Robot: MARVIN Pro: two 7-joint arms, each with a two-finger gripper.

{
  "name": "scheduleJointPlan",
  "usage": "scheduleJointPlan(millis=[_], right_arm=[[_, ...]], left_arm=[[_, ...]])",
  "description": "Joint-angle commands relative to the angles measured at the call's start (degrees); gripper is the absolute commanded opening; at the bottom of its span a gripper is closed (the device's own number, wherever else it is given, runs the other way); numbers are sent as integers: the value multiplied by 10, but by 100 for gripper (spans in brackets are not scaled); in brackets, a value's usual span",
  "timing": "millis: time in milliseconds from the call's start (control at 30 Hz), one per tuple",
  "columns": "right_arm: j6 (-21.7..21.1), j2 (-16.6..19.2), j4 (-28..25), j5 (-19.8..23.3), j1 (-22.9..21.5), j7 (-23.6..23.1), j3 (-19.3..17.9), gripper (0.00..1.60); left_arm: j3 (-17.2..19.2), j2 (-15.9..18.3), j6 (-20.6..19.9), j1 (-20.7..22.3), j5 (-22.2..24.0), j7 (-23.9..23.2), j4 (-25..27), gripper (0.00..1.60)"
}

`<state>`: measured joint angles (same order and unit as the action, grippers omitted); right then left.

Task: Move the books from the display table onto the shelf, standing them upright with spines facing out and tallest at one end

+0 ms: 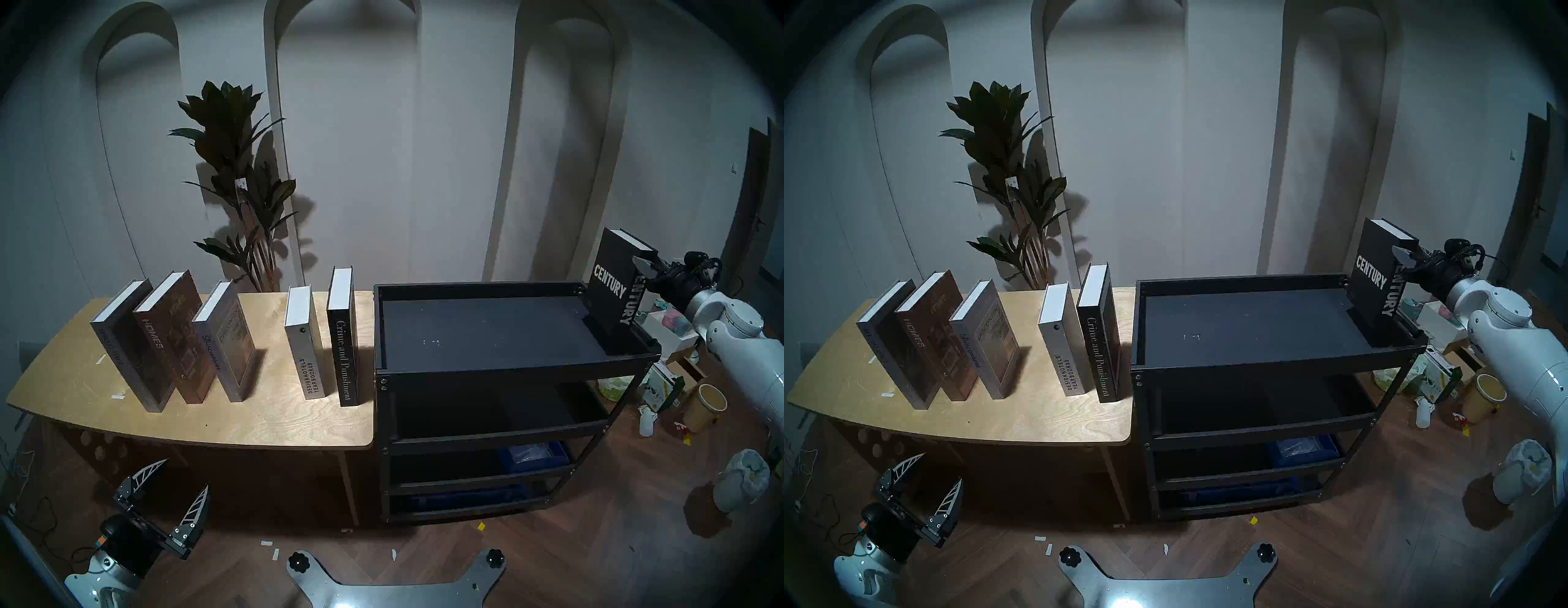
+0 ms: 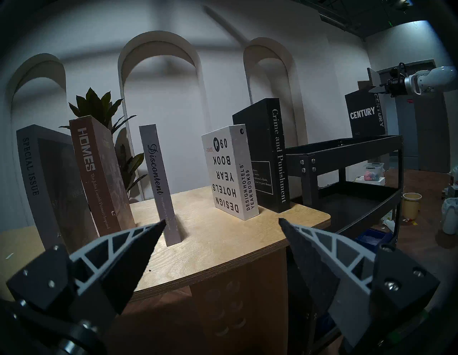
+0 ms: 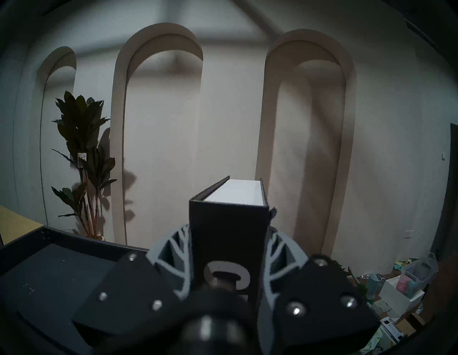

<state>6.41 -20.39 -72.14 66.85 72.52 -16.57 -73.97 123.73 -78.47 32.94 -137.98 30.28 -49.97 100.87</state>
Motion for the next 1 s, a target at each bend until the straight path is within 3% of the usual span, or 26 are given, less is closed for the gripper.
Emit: scheduleJointPlan(millis=[0, 233, 567, 967], right_arm=[[6, -11, 23, -8, -28, -25, 1, 0], [20, -21, 64, -3, -15, -58, 1, 0], [38, -6, 100, 17, 15, -90, -13, 0], [44, 0, 107, 21, 23, -109, -19, 0]], left_arm=[[-1, 1, 0, 0, 0, -1, 8, 160], [-1, 1, 0, 0, 0, -1, 8, 160], [-1, 1, 0, 0, 0, -1, 8, 160], [-1, 2, 0, 0, 0, -1, 8, 160]])
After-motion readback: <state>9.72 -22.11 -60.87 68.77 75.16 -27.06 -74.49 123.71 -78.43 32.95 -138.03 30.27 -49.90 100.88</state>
